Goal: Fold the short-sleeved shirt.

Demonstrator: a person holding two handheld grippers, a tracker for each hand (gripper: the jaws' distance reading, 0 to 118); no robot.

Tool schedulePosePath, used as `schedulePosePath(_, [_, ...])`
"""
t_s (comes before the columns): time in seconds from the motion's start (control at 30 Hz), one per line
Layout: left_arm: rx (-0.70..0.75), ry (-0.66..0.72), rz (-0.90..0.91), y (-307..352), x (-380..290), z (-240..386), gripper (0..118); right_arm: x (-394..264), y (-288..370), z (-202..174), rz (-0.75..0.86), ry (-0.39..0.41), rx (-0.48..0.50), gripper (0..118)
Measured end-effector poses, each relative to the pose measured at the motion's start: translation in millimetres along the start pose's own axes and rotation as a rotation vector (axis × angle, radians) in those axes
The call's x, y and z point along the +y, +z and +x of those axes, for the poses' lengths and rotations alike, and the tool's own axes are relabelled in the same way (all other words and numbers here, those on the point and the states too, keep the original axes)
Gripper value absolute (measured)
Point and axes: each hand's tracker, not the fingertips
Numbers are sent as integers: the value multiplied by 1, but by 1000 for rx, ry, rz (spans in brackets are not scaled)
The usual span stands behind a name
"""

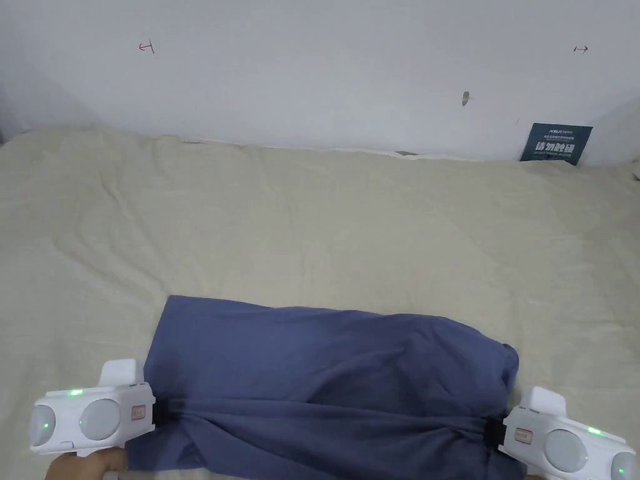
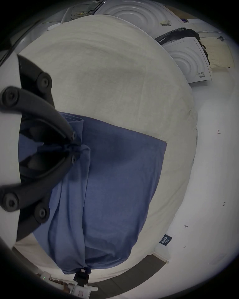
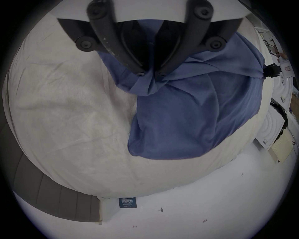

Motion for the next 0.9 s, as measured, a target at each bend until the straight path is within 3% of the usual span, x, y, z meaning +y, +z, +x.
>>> schedulePosePath(0.03, [-12,10,1,6,1,0,28,0,6,-2,12,3,5,21])
schedulePosePath(0.07, [-30,15,19,15,1,1,52,2,13,1,53,11,11,36])
schedulePosePath(0.1, [-49,21,60,26,2,3,85,2,24,0,98,16,11,64])
schedulePosePath(0.13, [-61,22,98,38,1,5,105,2,35,-2,130,19,14,82])
schedulePosePath(0.17, [-76,14,145,54,1,8,116,2,50,-4,172,20,21,95])
schedulePosePath(0.3, [-107,-7,330,125,0,25,116,-8,142,-31,395,66,74,98])
schedulePosePath(0.53, [-43,-121,657,215,-35,57,115,-33,246,-36,682,153,76,98])
schedulePosePath(0.6, [-18,-138,748,229,-50,65,114,-45,263,-37,737,158,68,97])
schedulePosePath(0.77, [-12,-133,814,244,-80,75,102,-69,279,-39,802,201,18,75])
schedulePosePath(0.8, [-23,-131,818,244,-84,75,82,-72,279,-39,805,210,10,50])
schedulePosePath(0.83, [-36,-132,815,245,-87,76,53,-73,279,-39,801,213,3,30])
schedulePosePath(0.87, [-46,-130,812,245,-89,77,14,-78,283,-47,800,219,3,10])
schedulePosePath(0.9, [-69,-105,830,246,-90,75,1,-81,283,-48,808,223,-1,2])
